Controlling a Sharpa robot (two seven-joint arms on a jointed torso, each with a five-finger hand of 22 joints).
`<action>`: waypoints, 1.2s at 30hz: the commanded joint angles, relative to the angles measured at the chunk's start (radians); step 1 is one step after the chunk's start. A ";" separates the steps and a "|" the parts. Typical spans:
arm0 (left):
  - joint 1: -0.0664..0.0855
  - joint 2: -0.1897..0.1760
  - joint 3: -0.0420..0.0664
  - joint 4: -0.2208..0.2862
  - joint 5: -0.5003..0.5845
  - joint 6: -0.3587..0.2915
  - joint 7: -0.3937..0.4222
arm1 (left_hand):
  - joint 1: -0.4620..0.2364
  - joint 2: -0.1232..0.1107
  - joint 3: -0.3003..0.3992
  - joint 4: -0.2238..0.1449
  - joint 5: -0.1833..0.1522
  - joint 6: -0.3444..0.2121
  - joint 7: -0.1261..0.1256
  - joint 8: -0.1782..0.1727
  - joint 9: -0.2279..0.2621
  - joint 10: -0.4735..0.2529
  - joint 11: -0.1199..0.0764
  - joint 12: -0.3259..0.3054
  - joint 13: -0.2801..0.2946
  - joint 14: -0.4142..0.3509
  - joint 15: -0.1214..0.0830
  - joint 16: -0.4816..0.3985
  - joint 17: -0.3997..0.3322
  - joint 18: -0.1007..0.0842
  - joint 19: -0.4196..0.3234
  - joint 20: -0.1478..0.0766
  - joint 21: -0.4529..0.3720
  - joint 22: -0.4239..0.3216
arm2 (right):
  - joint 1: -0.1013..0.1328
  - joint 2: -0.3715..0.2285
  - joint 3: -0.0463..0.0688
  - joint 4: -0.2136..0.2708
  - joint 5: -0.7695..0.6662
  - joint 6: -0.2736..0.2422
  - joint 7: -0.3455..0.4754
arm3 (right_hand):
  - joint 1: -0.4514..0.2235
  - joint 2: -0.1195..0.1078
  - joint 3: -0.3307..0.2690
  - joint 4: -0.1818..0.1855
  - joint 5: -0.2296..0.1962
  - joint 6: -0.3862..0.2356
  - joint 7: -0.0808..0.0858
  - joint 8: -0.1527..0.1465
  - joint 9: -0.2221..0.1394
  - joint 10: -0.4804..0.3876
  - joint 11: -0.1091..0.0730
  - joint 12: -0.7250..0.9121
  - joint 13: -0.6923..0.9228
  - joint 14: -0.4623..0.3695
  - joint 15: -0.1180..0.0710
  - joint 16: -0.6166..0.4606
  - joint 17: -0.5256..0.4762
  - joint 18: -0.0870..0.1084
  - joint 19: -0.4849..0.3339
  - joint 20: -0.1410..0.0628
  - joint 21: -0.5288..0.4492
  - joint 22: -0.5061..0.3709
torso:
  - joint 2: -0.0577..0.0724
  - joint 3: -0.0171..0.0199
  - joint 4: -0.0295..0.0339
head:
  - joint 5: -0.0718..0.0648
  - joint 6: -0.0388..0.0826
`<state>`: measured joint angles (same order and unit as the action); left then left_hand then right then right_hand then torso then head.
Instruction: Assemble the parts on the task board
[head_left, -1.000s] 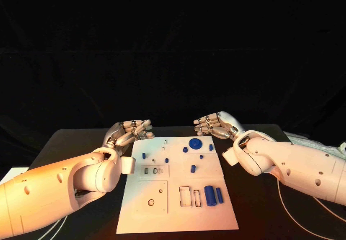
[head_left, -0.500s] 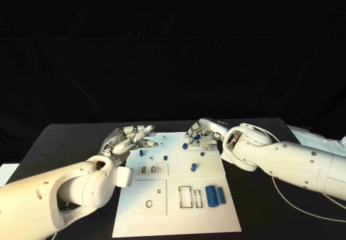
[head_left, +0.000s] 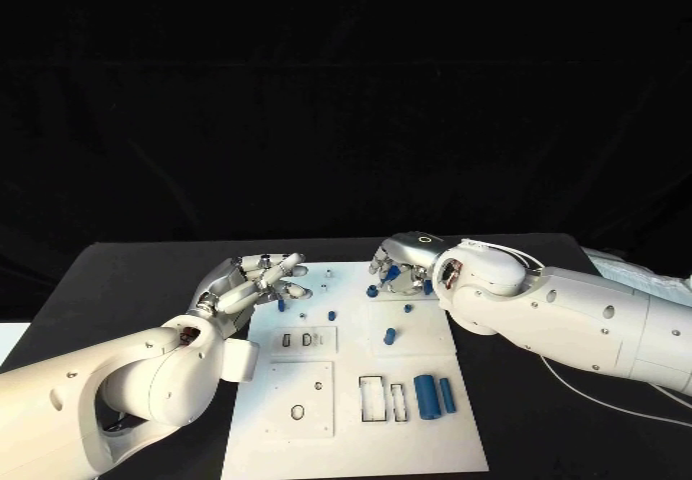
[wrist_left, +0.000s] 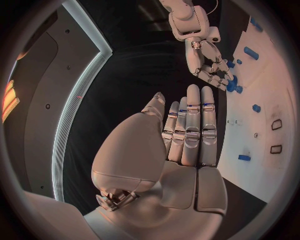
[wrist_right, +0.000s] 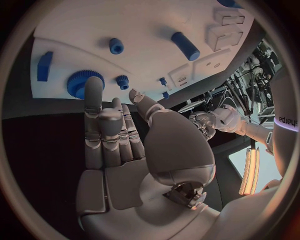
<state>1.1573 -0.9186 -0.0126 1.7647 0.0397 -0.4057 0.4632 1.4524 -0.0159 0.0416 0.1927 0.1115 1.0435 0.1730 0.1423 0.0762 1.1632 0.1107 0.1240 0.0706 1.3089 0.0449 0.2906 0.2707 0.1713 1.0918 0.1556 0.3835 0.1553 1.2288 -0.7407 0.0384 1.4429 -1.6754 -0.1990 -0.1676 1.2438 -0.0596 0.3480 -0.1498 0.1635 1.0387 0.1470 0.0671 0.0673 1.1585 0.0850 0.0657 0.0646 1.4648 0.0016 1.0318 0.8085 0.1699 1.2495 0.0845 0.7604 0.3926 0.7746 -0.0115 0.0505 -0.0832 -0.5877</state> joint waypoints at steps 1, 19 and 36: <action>0.002 0.004 0.001 0.003 -0.009 0.028 -0.005 | -0.010 0.002 -0.004 0.000 -0.005 -0.002 0.006 -0.005 -0.001 -0.001 0.004 -0.003 -0.002 -0.001 0.004 -0.001 0.002 0.010 0.001 0.001 0.002 -0.001 | 0.005 0.006 0.000 -0.004 -0.080 0.043 -0.057 | 0.005 -0.007 0.007 0.012 -0.009 -0.001 -0.008 -0.002 0.000 -0.007 0.001 -0.003 0.000 0.030 -0.001 0.018 0.019 0.011 -0.010 0.000 0.015 0.009 | 0.013 -0.0051 0.0043 | -0.005 0.003; 0.002 0.002 0.001 0.003 -0.009 0.031 -0.014 | -0.013 0.002 -0.006 0.001 -0.005 -0.004 0.009 -0.008 -0.002 -0.003 0.006 -0.007 -0.002 -0.002 0.005 -0.001 0.006 0.010 0.000 0.002 0.001 -0.001 | 0.008 0.023 -0.001 -0.010 -0.077 0.128 -0.025 | 0.019 -0.018 0.039 0.035 -0.026 0.013 -0.013 0.000 0.002 0.003 -0.003 -0.001 0.000 0.031 -0.001 0.068 0.070 0.010 -0.024 0.001 0.068 0.056 | 0.028 -0.0104 0.0116 | -0.004 0.001; 0.002 0.002 0.001 -0.001 -0.009 0.034 -0.022 | -0.014 0.002 -0.007 0.001 -0.005 -0.005 0.009 -0.009 -0.002 -0.004 0.007 -0.008 -0.001 -0.003 0.005 -0.001 0.008 0.010 0.000 0.002 0.001 -0.001 | 0.008 0.029 -0.001 -0.013 -0.074 0.125 -0.017 | 0.023 -0.015 0.062 0.056 -0.029 0.032 -0.017 0.003 0.003 0.018 -0.006 -0.001 0.000 0.031 -0.004 0.094 0.096 0.006 -0.025 0.000 0.107 0.094 | 0.036 -0.0121 0.0181 | -0.012 0.006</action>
<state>1.1581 -0.9180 -0.0127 1.7624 0.0360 -0.3931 0.4408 1.4484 -0.0119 0.0417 0.1927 0.1115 1.0395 0.1764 0.1384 0.0754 1.1631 0.1108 0.1195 0.0699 1.3087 0.0449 0.2906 0.2777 0.1712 1.0917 0.1557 0.3834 0.1551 1.2367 -0.7130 0.0374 1.4311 -1.7367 -0.0921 -0.1918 1.2569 -0.0727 0.4061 -0.0919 0.1414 1.0631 0.1301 0.0671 0.0699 1.1703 0.0779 0.0657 0.0643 1.4648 0.0016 1.1234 0.9040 0.1700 1.2283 0.0843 0.8644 0.4856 0.8088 -0.0229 0.0668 -0.0940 -0.5818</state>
